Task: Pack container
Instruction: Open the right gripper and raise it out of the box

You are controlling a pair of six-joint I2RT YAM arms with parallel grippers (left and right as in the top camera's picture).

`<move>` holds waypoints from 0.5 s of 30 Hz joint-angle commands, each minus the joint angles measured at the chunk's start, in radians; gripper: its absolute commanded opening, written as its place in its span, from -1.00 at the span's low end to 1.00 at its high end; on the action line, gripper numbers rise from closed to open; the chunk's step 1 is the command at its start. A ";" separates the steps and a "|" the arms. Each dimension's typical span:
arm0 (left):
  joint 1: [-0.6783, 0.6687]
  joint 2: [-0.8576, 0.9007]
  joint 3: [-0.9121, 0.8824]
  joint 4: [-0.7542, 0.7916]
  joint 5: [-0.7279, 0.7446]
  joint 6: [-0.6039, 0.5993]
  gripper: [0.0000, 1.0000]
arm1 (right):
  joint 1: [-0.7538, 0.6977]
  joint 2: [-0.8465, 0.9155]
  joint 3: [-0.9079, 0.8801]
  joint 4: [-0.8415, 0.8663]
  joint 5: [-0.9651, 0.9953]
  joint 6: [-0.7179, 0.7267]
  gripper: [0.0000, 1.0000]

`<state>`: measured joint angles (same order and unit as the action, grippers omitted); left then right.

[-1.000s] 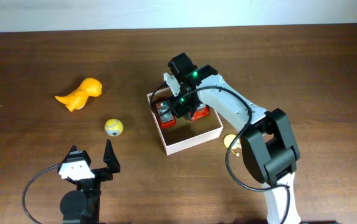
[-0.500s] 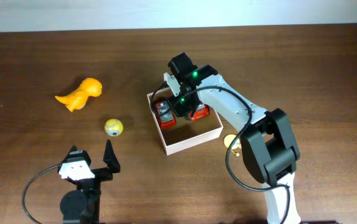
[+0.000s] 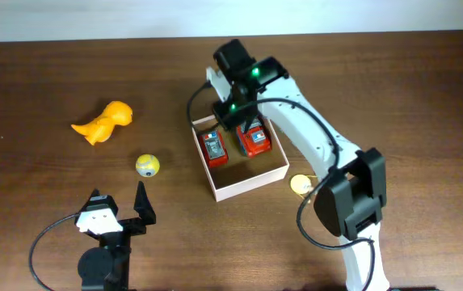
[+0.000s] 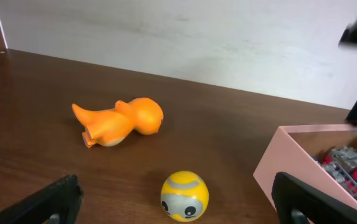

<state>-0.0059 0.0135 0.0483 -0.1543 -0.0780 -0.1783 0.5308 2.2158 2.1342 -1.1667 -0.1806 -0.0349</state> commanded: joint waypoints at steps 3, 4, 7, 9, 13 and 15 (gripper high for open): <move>0.005 -0.008 -0.005 0.003 0.004 0.016 0.98 | -0.031 0.001 0.211 -0.141 0.086 0.002 -0.60; 0.005 -0.008 -0.005 0.003 0.004 0.016 0.98 | -0.038 0.001 0.228 -0.164 0.113 0.014 -0.60; 0.005 -0.008 -0.005 0.003 0.004 0.016 0.98 | -0.076 0.001 0.263 -0.248 0.222 0.048 -0.60; 0.005 -0.008 -0.005 0.003 0.004 0.016 0.98 | -0.111 0.001 0.261 -0.304 0.261 0.049 -0.60; 0.005 -0.008 -0.005 0.003 0.004 0.016 0.98 | -0.187 0.001 0.222 -0.397 0.268 0.050 -0.60; 0.005 -0.008 -0.005 0.003 0.004 0.016 0.98 | -0.215 0.001 0.200 -0.423 0.268 0.050 -0.60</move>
<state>-0.0059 0.0135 0.0483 -0.1539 -0.0780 -0.1783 0.3580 2.2158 2.3665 -1.5673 0.0406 0.0021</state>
